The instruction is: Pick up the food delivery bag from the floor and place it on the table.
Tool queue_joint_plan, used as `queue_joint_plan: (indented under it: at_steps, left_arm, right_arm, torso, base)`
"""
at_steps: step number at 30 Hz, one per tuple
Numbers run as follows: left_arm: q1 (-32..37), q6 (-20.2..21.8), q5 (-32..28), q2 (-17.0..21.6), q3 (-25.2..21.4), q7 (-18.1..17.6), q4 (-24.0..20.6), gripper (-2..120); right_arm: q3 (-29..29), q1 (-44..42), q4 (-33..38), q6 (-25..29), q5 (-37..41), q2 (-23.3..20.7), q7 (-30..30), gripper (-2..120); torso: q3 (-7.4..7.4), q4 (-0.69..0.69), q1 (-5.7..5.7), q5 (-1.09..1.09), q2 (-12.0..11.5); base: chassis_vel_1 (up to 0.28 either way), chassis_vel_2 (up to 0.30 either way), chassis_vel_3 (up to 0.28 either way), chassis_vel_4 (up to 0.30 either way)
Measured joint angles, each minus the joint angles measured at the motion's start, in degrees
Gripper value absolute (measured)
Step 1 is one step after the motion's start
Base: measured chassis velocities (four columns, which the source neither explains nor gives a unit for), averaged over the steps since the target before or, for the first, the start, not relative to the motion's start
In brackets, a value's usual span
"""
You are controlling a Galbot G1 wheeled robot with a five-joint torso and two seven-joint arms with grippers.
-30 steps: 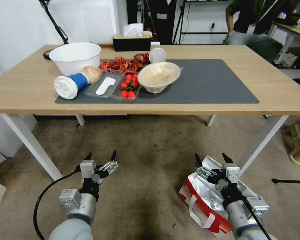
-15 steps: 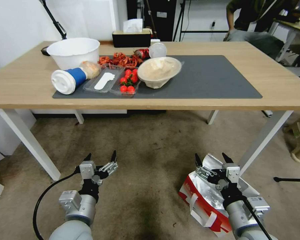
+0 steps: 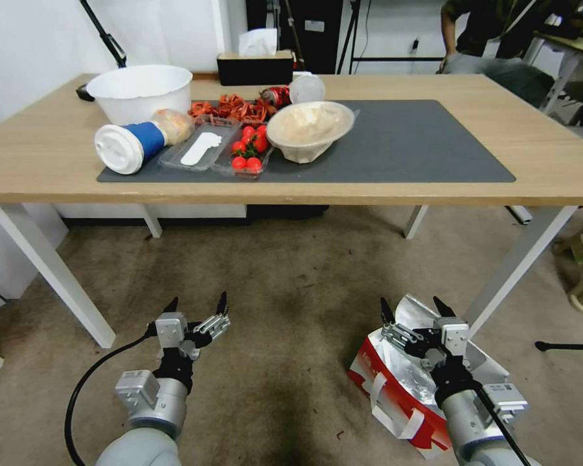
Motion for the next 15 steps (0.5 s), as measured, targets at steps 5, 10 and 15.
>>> queue_joint_plan:
  at_steps: [5, 10, 15]
  left_arm:
    - [-0.4, 0.0, -0.1, 0.0, 0.0, 0.1, 0.3, 100]
    - [-0.7, 0.0, -0.2, 0.0, 0.1, 0.1, 0.6, 100]
    - [-0.8, 0.0, -0.3, 0.1, 0.1, 0.0, 0.8, 100]
  right_arm:
    - [0.0, 0.0, -0.2, 0.0, 0.0, 0.0, 0.0, 100]
    - [0.0, 0.1, -0.4, 0.0, 0.0, 0.0, 0.0, 100]
    - [0.2, 0.2, -0.5, 0.0, 0.0, -0.1, 0.0, 100]
  torso:
    - [-0.91, 0.0, -0.39, 0.0, -1.3]
    - [-1.74, 0.0, -0.77, 0.0, -2.5]
    - [-2.43, 0.0, -0.98, 0.0, -3.4]
  base:
    - [0.0, 0.0, 0.0, 0.0]
    - [0.0, 0.0, 0.0, 0.0]
    - [0.0, 0.0, 0.0, 0.0]
